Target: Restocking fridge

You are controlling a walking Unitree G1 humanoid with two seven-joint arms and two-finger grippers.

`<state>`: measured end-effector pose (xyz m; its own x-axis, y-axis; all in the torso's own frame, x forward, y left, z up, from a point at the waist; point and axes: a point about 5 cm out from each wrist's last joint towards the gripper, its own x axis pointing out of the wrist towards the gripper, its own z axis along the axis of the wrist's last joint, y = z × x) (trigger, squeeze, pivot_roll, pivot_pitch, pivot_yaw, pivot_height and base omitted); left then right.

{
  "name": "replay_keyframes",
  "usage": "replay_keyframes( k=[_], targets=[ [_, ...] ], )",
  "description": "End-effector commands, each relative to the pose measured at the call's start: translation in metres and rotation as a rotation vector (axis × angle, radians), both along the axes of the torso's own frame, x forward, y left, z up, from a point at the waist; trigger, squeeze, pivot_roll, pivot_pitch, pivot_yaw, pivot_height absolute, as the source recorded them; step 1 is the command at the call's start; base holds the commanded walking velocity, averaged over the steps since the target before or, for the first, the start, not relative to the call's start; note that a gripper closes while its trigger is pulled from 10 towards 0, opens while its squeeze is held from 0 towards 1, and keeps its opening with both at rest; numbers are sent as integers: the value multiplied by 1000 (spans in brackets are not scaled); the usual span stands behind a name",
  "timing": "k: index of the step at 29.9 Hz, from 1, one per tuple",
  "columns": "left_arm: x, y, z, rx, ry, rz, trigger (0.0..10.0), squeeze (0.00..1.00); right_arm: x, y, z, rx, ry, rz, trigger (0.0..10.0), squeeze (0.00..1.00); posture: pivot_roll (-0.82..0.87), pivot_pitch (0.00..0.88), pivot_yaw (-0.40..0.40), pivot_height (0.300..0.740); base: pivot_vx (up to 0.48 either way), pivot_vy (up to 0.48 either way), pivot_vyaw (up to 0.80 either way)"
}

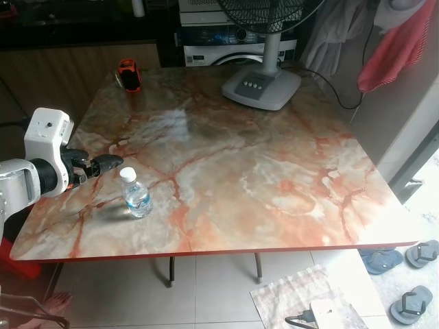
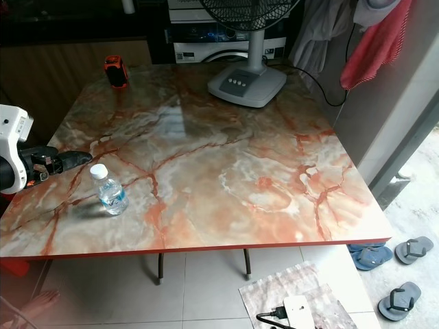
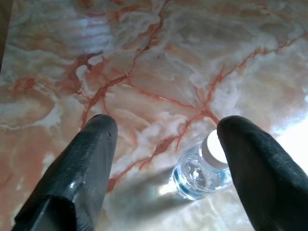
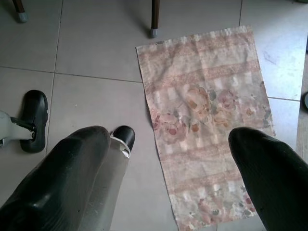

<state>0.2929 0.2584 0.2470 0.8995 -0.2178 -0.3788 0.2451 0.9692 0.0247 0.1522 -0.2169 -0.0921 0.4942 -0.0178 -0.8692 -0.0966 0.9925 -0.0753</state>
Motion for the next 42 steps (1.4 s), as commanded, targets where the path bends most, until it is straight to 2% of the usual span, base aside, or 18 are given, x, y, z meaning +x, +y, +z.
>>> replay_keyframes(
  k=[1, 5, 11, 14, 17, 21, 25, 29, 32, 37, 42],
  targets=[
    [3, 2, 4, -21, -23, 19, 10000, 0, -2, -1, 0, -7, 7, 8, 10000, 0, 22, 3, 16, 740, 0, 0, 0],
    [8, -3, 2, -58, -17, -36, 10000, 0, -1, -1, 0, -7, 6, 9, 10000, 0, 19, 1, 15, 740, 0, 0, 0],
    [16, -8, -6, -49, 0, -66, 10000, 0, -1, -1, 0, -7, 4, 6, 10000, 0, 18, 6, 16, 740, 0, 0, 0],
    [22, -8, -5, 35, -53, -32, 10000, 0, -1, -1, 0, -4, 2, 0, 10000, 0, 12, 9, 16, 740, 0, 0, 0],
    [23, -11, -3, -2, -71, -46, 10000, 0, -1, -1, 0, -4, 5, 1, 10000, 0, 11, 16, 16, 740, 0, 0, 0],
    [21, -13, -6, -48, -15, -61, 10000, 0, -1, -1, 0, -3, 8, 3, 10000, 0, 16, 17, 17, 740, 0, 0, 0],
    [29, -17, -1, -105, -13, -121, 10000, 0, -1, 0, 0, -2, 8, 2, 10000, 0, 17, 17, 20, 740, 0, 0, 0],
    [32, -20, 0, -103, -2, -151, 10000, 0, -1, 0, 0, -2, 7, 1, 10000, 0, 16, 15, 22, 740, 0, 0, 0],
    [37, -22, -5, -83, 37, -159, 10000, 0, 0, 0, 0, 2, 5, 1, 10000, 0, 12, 16, 23, 740, 0, 0, 0],
    [36, -27, -14, -25, 95, -220, 10000, 0, 0, 0, 0, 1, 6, 2, 10000, 0, 11, 17, 22, 740, 0, 0, 0],
    [37, -26, -14, 14, 121, -254, 10000, 0, -1, -1, 0, -3, 9, 4, 10000, 0, 11, 17, 22, 740, 0, 0, 0]
  ],
)
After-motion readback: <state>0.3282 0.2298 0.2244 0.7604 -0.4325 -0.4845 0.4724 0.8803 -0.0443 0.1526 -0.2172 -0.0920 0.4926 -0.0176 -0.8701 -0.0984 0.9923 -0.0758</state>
